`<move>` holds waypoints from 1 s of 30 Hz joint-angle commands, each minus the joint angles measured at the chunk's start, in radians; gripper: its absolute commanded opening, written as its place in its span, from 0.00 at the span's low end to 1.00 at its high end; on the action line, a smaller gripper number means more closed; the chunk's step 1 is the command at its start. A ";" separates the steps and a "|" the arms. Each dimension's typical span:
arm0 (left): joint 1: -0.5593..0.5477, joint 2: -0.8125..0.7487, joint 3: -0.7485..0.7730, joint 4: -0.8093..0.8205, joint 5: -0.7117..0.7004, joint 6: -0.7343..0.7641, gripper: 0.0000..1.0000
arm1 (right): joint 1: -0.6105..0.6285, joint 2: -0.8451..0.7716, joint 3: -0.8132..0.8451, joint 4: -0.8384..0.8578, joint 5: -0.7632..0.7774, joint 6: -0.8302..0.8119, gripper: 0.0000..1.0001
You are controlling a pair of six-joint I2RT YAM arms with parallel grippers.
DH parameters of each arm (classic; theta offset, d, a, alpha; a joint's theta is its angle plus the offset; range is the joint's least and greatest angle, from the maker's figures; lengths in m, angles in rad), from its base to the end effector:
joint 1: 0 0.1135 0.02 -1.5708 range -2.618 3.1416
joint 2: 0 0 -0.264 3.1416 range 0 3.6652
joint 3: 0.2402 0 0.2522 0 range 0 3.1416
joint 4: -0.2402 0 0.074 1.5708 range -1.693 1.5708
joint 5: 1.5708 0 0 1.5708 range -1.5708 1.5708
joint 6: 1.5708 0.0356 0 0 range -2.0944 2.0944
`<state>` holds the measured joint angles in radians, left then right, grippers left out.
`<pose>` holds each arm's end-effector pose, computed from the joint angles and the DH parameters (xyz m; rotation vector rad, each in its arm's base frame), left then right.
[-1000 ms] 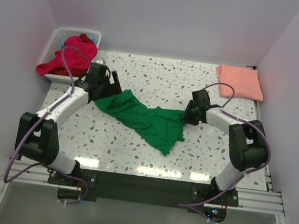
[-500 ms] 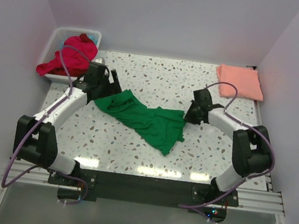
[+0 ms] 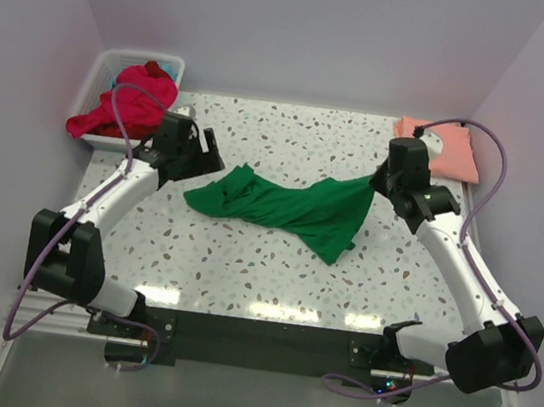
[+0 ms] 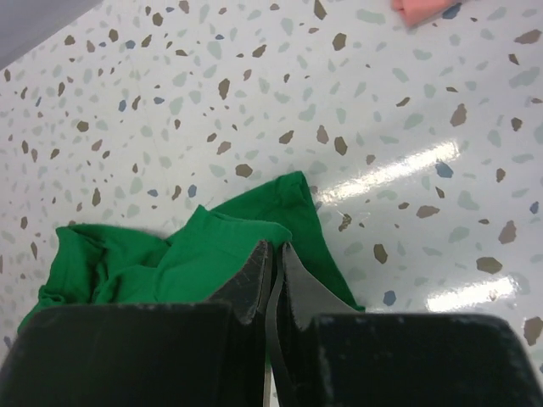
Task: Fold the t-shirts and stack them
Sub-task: Flatten the tshirt out
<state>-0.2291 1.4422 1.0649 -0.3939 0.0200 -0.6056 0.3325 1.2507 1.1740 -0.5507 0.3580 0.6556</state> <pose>0.3062 -0.0721 0.2645 -0.4361 2.3433 -0.4300 0.2618 0.0772 0.3421 0.5415 2.0892 0.1775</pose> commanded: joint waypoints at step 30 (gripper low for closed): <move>-0.138 0.334 0.208 0.000 0.109 0.009 0.50 | -0.004 -0.016 -0.034 -0.060 0.061 0.019 0.00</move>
<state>-0.3576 1.7672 1.2373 -0.3855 0.1371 -0.6010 0.3325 1.2377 1.1477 -0.6228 0.4023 0.6632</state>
